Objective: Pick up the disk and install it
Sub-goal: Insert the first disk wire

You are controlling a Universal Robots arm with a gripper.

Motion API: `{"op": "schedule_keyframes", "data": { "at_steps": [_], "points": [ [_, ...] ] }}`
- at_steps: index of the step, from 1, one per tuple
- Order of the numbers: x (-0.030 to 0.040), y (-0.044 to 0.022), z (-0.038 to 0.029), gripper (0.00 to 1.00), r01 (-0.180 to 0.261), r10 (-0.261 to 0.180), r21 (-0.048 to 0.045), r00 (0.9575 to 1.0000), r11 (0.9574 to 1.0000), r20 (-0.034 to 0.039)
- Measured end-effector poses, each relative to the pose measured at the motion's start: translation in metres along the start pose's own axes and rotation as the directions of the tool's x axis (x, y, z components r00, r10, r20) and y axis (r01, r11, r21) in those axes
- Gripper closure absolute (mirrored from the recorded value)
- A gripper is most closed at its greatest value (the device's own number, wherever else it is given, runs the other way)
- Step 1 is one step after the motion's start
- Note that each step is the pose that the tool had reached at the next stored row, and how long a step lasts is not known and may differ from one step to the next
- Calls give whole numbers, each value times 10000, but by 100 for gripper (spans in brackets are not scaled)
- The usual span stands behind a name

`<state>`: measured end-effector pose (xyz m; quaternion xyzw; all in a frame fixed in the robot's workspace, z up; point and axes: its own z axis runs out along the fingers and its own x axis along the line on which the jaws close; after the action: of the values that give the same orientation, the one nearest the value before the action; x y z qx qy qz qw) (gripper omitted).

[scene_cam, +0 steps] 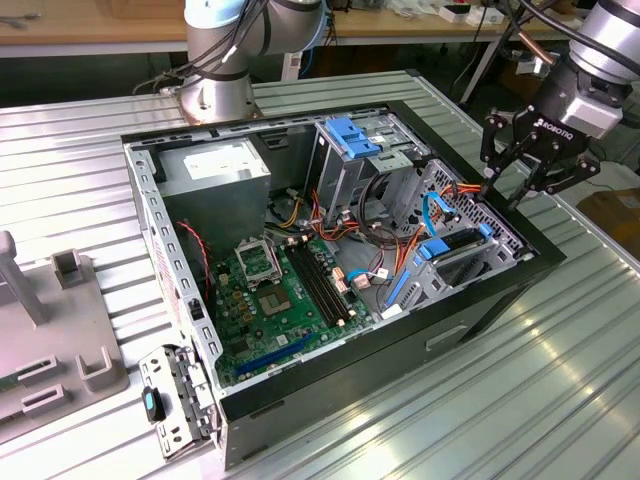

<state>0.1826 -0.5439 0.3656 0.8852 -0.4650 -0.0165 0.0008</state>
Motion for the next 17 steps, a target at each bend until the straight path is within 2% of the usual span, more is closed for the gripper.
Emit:
{"op": "schedule_keyframes", "data": {
  "at_steps": [3, 4, 5, 6, 7, 11, 13, 17],
  "points": [
    [0, 0, -1, 57, 2, -2, -1, 10000, 10000, -1],
    [0, 0, 0, 64, 8, -8, -1, 10000, 10000, -1],
    [0, 0, 0, 64, 186, -186, -6, 9998, 9998, -3],
    [0, 0, 0, 64, 556, -556, -16, 9985, 9985, -9],
    [0, 0, -1, 64, 988, -988, -29, 9951, 9951, -16],
    [-1, -1, -1, 64, 1072, -1072, -21, 9942, 9942, -3],
    [-1, -1, 0, 64, 1614, -1614, -34, 9869, 9869, -7],
    [-1, -1, -1, 64, 1637, -1637, -35, 9865, 9865, -8]
  ]
}}
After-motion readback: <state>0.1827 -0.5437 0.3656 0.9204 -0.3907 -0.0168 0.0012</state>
